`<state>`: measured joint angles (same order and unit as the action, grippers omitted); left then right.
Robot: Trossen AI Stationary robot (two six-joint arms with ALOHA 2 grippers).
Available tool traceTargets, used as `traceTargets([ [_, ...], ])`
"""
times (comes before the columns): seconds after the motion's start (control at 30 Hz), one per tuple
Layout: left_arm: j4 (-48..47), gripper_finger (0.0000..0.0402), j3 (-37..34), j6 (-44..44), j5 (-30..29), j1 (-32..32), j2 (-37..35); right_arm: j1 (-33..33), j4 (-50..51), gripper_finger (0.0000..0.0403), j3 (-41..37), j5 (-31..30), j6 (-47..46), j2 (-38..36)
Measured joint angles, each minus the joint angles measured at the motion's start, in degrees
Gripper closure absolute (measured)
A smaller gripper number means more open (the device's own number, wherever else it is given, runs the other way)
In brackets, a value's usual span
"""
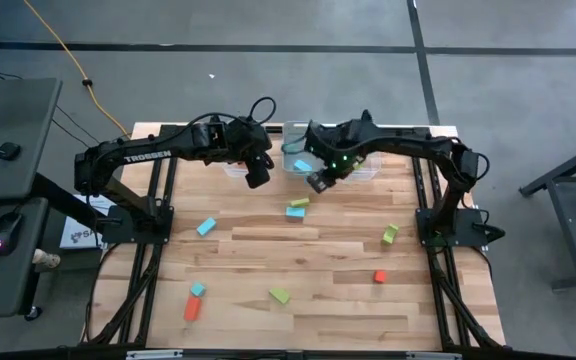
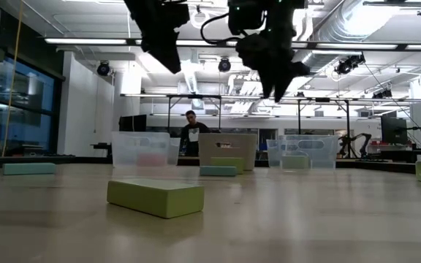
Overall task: Sort & place blocks by color
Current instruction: Put the green block into the right transparent bin
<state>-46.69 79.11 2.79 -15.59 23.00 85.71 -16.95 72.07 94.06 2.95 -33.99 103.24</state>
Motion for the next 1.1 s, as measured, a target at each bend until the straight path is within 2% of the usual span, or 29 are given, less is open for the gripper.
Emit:
traceTargets([
  [0.2,-6.5,0.0213,0.0,0.6,0.0,0.2,0.0,6.1,10.0,0.0256,0.0,-5.9,-8.7,0.0],
  [0.47,-10.2,0.0213,0.0,0.8,0.0,0.2,0.0,12.7,17.1,0.0256,0.0,-6.8,-15.3,0.0],
  [0.73,-10.2,0.0213,0.0,3.0,0.0,0.2,0.0,18.8,17.9,0.0256,-0.8,-6.7,-22.0,0.0],
  [0.93,-10.5,0.0213,0.0,3.4,0.0,0.2,0.0,23.5,17.9,0.0256,-10.5,-4.9,-30.9,-2.4],
  [1.1,-10.5,0.0213,0.0,3.4,0.0,0.2,0.0,25.9,13.9,0.0256,-20.7,-2.0,-41.3,-9.3],
])
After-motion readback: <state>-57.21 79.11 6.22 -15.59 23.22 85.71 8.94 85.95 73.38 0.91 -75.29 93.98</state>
